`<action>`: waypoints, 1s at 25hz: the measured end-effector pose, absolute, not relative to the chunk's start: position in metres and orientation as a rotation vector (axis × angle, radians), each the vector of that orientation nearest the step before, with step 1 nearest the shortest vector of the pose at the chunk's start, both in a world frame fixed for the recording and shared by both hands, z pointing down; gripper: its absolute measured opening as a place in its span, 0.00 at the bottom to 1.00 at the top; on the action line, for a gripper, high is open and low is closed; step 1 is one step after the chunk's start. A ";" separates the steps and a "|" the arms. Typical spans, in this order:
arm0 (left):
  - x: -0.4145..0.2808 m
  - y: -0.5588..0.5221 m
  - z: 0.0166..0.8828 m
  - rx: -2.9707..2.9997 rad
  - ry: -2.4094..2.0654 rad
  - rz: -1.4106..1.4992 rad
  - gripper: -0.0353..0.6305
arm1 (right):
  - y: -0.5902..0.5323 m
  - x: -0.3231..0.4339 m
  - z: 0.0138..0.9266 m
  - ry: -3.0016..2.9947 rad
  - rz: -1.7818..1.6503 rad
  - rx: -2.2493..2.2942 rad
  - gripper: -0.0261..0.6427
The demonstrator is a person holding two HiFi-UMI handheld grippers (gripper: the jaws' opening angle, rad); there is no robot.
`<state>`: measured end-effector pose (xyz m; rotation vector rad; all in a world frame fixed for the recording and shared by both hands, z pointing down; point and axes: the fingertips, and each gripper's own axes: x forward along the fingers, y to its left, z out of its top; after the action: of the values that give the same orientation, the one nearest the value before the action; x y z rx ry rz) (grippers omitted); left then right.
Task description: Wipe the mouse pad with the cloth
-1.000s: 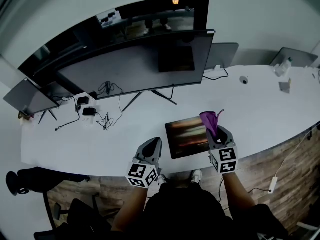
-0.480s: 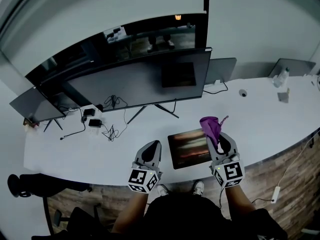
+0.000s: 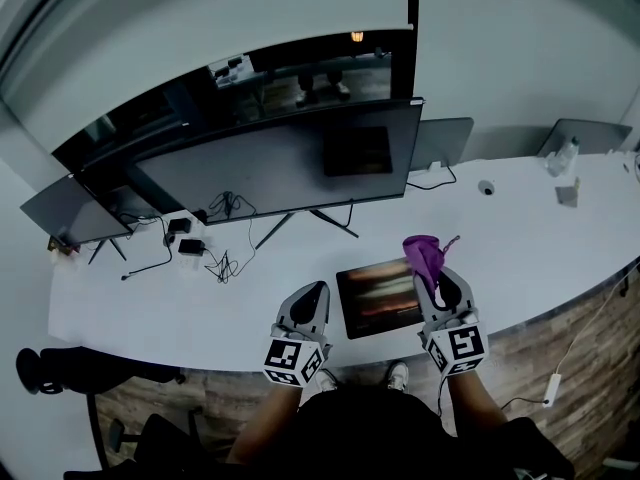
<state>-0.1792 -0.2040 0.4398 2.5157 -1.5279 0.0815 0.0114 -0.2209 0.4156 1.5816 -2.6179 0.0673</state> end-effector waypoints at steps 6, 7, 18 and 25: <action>-0.182 -0.206 0.441 2.512 -1.534 0.093 0.08 | -0.222 0.010 0.414 -2.602 -0.006 1.576 0.22; -0.184 -0.206 0.441 2.518 -1.539 0.101 0.08 | -0.222 0.008 0.413 -2.607 -0.028 1.566 0.22; -0.186 -0.202 0.438 2.540 -1.553 0.125 0.08 | -0.217 0.001 0.404 -2.638 -0.060 1.553 0.21; -0.181 -0.200 0.435 2.557 -1.558 0.125 0.08 | -0.215 -0.001 0.400 -2.643 -0.085 1.540 0.21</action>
<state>-0.1810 -0.1996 0.4353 2.5570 -1.5576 0.1249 -0.0010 -0.2148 0.4001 1.5398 -2.6428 -0.0850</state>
